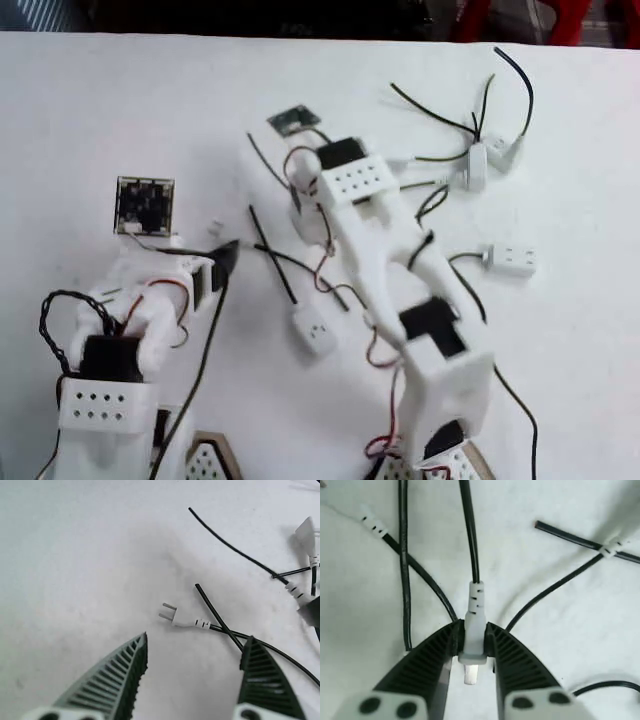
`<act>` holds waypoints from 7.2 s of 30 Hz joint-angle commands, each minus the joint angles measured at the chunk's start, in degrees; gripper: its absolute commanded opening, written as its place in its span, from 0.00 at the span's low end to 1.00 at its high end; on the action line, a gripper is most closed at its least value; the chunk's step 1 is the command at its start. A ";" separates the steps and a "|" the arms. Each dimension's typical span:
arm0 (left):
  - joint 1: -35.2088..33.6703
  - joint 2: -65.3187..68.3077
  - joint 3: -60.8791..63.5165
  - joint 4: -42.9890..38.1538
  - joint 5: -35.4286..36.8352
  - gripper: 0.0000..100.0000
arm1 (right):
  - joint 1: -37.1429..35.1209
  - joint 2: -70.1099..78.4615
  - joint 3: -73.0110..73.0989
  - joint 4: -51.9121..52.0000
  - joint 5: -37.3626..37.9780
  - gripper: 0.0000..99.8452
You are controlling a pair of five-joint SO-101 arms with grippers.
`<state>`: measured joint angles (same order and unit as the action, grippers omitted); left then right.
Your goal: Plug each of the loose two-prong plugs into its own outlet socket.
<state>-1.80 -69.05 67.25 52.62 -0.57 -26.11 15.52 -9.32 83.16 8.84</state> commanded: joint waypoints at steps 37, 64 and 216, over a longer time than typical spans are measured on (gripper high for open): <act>10.68 -1.36 -2.55 -14.15 4.40 0.29 | -16.40 -80.22 68.48 -41.80 -5.10 0.02; 12.97 -0.92 -8.53 4.75 -9.67 0.32 | 2.68 -79.34 70.68 -51.56 -9.76 0.02; 8.13 57.80 -21.71 0.97 -34.37 0.26 | 25.10 -37.32 59.96 -73.19 -22.68 0.02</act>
<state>5.93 -11.12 45.98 55.25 -34.95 -1.23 -21.67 53.01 10.81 -13.67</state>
